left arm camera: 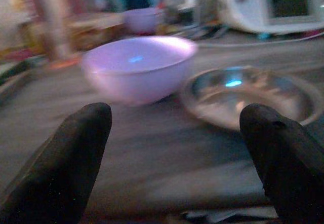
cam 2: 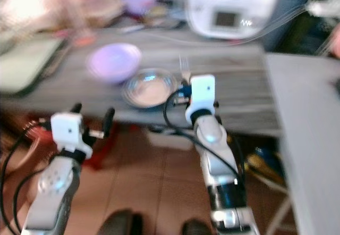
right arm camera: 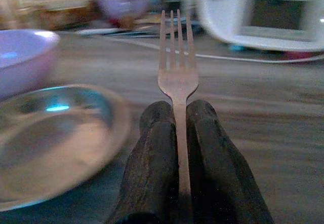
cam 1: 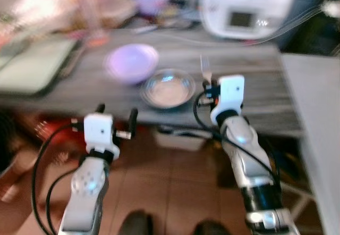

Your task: Setting the table

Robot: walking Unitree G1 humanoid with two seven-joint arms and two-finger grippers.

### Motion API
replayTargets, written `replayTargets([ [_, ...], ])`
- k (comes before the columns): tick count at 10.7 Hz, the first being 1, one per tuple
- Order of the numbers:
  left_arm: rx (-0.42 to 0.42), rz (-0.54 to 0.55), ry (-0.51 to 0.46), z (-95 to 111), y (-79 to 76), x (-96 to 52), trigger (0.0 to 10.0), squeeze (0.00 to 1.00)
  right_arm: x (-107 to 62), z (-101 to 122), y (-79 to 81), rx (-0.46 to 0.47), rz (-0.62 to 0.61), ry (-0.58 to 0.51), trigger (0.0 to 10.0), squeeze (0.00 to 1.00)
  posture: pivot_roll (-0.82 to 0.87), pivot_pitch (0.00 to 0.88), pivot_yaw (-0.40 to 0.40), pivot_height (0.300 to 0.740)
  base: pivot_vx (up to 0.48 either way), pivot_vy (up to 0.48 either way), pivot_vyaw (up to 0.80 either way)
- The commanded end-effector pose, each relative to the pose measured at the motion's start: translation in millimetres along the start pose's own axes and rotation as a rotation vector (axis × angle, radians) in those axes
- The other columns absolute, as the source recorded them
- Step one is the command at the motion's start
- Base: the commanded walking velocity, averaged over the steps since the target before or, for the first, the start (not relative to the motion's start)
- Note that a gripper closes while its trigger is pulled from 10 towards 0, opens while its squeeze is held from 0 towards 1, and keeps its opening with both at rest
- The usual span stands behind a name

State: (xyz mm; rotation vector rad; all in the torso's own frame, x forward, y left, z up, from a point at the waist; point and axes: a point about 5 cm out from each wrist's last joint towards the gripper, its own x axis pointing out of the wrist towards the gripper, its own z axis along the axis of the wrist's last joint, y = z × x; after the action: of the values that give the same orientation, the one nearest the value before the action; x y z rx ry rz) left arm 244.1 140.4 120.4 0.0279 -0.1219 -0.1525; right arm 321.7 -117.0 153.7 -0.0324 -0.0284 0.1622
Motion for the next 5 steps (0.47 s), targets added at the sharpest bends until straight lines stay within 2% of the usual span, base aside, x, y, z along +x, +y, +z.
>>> replayTargets([
  [1, -0.012, -0.010, 0.009, -1, -3.4, -3.8, 10.0, 0.00, 0.0, 1, -11.3, -0.001, -0.048, -0.008, 10.0, 0.00, 0.09, 0.115, 0.024, 0.740, 0.000, 0.000, -0.79],
  [3, -0.013, -0.003, 0.020, -1, -4.0, -9.3, 10.0, 0.00, 6.6, 3, -19.2, 0.022, -0.081, 0.004, 10.0, 0.00, 0.10, 0.134, 0.025, 0.740, 0.000, 0.000, 0.00],
  [5, -0.002, 0.026, 0.063, -3, 1.2, -20.1, 10.0, 0.00, 24.8, 4, -23.8, 0.066, -0.075, 0.058, 10.0, 0.00, 0.12, 0.180, 0.043, 0.740, 0.000, 0.000, 0.00],
])
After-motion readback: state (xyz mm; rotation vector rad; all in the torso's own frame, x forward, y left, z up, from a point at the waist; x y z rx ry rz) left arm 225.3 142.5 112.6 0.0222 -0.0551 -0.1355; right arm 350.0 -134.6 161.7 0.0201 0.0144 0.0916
